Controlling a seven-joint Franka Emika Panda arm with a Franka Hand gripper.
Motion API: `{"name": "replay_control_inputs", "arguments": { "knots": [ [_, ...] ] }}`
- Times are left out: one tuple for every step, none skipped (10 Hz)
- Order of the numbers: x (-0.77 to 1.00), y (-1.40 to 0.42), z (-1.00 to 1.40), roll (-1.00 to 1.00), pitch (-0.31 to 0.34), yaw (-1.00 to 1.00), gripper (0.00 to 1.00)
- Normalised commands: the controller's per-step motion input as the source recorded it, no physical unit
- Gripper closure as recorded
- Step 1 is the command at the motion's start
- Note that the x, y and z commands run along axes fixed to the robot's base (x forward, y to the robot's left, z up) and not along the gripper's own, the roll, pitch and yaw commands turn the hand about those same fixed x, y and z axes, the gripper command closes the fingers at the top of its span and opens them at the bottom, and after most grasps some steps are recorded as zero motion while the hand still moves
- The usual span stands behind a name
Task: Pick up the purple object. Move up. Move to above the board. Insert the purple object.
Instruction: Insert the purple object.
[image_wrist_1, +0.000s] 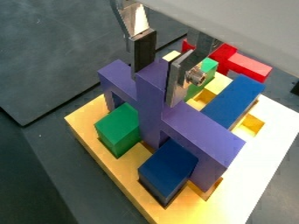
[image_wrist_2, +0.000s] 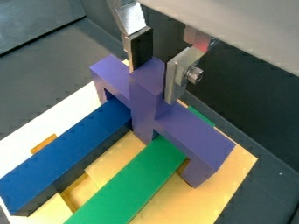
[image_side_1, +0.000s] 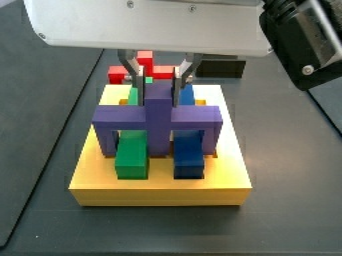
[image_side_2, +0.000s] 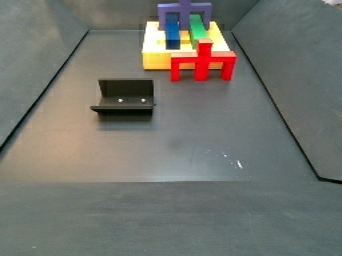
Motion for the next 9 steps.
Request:
{"name": "replay_control_inputs", "arguments": {
  "knots": [
    [0.00, -0.05, -0.16, 0.00, -0.017, -0.13, 1.00],
    [0.00, -0.08, -0.17, 0.01, -0.014, -0.13, 1.00],
    [0.00, -0.05, -0.19, 0.00, -0.053, -0.09, 1.00],
    [0.00, 0.00, -0.24, -0.06, -0.099, -0.06, 1.00],
    [0.00, -0.01, -0.15, -0.05, -0.080, -0.04, 1.00],
    [0.00, -0.02, 0.00, -0.07, -0.051, -0.01, 1.00],
    [0.00, 0.00, 0.00, -0.09, -0.069, 0.00, 1.00],
    [0.03, 0.00, 0.00, -0.10, -0.060, 0.00, 1.00],
    [0.03, -0.03, 0.00, -0.05, -0.050, 0.00, 1.00]
  ]
}}
